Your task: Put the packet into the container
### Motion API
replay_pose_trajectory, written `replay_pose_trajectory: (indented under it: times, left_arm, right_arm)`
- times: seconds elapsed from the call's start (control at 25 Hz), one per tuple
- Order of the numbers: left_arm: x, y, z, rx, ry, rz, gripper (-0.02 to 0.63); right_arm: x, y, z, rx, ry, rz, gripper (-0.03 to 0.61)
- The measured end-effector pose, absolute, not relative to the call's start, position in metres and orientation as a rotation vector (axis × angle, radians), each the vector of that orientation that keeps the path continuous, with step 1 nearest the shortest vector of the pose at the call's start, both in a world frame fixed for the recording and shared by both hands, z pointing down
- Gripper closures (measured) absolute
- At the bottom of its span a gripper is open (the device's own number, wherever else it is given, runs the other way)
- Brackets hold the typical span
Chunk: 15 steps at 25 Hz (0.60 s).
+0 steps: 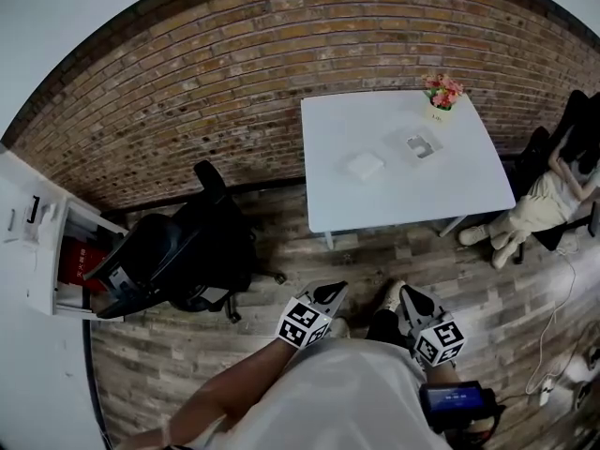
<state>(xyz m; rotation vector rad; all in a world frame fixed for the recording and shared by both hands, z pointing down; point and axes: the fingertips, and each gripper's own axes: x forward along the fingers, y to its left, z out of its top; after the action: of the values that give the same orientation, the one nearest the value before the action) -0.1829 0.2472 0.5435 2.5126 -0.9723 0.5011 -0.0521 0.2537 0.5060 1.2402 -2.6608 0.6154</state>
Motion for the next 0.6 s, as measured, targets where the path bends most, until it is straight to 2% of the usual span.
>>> replay_pose_trajectory:
  times: [0.6]
  left_arm:
    - [-0.197,0.241,0.544,2.479,-1.025,0.493,0.601]
  right_arm:
    - [-0.060,0.239,0.513,1.201,-2.611,0.595,0.568]
